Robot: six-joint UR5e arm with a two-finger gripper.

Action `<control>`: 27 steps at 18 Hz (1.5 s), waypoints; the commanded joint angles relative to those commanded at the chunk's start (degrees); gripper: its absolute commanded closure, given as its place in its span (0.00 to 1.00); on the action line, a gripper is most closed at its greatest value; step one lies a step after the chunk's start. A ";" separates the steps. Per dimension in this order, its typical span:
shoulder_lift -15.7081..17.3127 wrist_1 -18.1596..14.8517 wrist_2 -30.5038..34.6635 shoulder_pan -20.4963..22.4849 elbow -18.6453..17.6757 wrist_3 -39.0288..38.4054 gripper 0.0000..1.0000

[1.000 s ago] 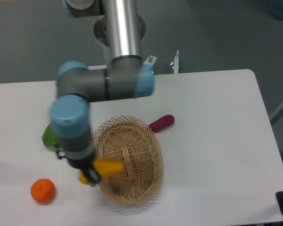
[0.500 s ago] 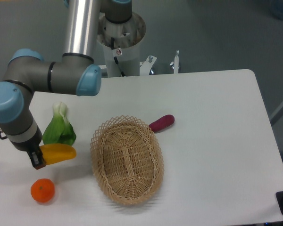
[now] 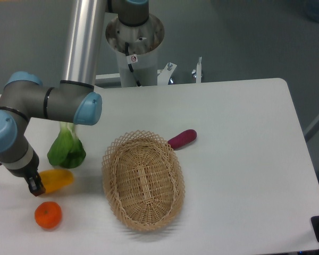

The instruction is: Place the mango on the table

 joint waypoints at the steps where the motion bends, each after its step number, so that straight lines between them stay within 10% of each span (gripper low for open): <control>1: 0.70 0.09 0.61 0.00 -0.09 -0.52 0.00; 6: 3.17 0.09 1.05 4.91 0.18 -0.70 0.00; 13: 5.37 -0.18 2.20 22.30 0.70 0.52 0.00; 27: -1.48 -1.94 3.08 51.23 8.87 30.56 0.00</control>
